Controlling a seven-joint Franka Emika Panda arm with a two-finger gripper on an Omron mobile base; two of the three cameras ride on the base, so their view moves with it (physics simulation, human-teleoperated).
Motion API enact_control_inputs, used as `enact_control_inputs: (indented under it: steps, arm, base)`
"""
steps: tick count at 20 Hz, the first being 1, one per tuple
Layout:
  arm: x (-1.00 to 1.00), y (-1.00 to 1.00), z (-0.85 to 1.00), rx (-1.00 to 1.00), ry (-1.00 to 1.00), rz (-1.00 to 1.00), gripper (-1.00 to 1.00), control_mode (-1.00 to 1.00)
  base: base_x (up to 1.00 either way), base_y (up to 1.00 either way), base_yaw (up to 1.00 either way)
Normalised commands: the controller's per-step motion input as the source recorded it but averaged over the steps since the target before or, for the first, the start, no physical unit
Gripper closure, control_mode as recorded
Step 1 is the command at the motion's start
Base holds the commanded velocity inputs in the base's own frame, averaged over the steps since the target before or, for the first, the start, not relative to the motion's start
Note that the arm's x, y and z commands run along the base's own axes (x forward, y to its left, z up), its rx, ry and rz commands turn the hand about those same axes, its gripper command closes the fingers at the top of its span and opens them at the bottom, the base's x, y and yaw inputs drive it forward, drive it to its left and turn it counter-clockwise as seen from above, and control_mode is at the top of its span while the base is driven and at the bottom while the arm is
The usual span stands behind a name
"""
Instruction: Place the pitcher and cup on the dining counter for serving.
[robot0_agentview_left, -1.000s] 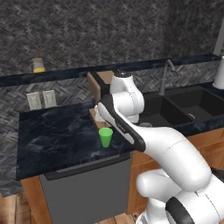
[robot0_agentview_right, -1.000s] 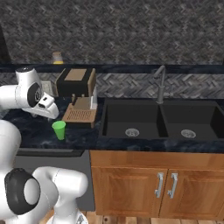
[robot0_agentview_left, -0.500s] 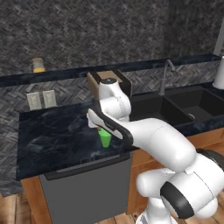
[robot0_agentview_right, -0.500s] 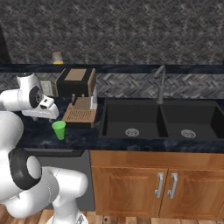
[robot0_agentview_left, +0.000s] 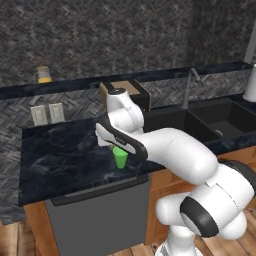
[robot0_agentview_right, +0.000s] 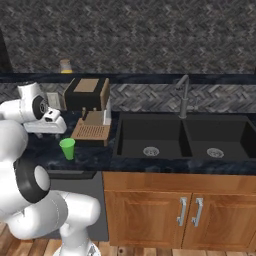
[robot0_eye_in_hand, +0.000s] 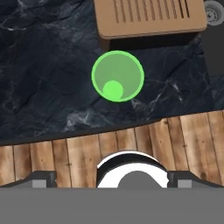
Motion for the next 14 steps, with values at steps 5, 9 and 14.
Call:
enact_control_inputs:
  steps: [5, 9, 14]
  arm:
    - [0.05, 0.0, -0.38, -0.01, 0.0, 0.0, -1.0, -1.0]
    - [0.13, 0.02, -0.34, -0.03, 0.0, 0.0, -1.0, -1.0]
    - [0.3, 0.0, -0.17, -0.01, 0.0, 0.0, -1.0, -1.0]
  base:
    - [0.0, 0.0, 0.0]
    - [0.0, 0.0, 0.0]
    - [0.0, 0.0, 0.0]
